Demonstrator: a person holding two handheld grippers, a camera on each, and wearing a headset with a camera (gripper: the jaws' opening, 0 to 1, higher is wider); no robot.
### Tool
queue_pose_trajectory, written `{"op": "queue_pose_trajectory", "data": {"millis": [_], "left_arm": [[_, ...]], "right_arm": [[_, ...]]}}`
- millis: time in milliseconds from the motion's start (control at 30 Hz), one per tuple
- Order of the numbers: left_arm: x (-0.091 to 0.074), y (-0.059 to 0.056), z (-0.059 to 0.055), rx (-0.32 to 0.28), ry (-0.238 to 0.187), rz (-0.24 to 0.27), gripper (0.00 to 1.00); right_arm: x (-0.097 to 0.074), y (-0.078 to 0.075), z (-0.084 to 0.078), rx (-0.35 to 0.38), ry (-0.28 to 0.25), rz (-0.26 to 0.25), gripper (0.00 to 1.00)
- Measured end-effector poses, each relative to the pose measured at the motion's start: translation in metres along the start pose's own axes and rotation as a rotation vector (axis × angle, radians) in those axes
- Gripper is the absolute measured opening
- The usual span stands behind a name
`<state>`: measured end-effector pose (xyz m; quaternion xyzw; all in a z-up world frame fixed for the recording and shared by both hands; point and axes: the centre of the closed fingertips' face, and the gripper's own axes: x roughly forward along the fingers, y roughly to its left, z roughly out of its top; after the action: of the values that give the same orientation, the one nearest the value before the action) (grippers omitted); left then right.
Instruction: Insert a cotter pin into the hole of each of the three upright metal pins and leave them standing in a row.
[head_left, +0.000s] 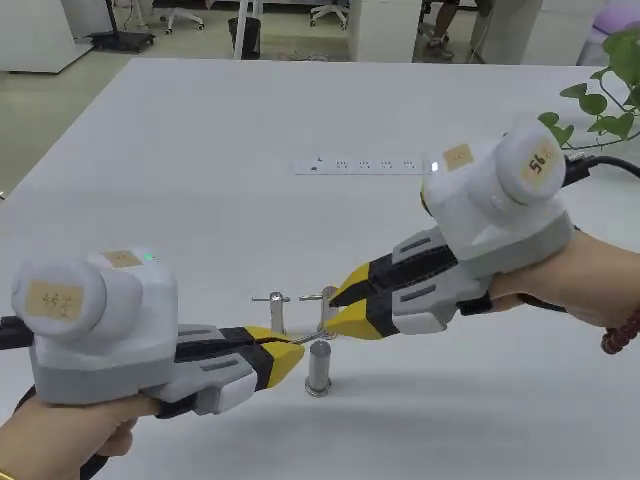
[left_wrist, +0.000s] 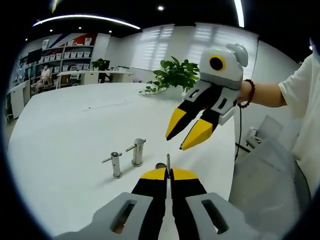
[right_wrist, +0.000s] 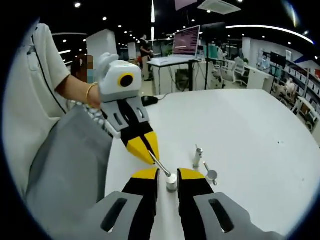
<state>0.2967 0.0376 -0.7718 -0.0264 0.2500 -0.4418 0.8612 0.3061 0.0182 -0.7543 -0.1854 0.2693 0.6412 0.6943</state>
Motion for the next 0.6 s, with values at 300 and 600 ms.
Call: {"op": "queue_pose_trajectory", "data": {"millis": [300,600], "left_arm": [[0.000,-0.011,-0.004,0.074,0.008,-0.059,0.00],[-0.001,-0.024,-0.007,0.160,0.019,-0.109,0.00]], "right_arm": [[0.000,0.011,-0.010,0.050,0.015,0.098,0.16],[-0.002,0.026,-0.020,0.077,0.033,0.195,0.16]]}}
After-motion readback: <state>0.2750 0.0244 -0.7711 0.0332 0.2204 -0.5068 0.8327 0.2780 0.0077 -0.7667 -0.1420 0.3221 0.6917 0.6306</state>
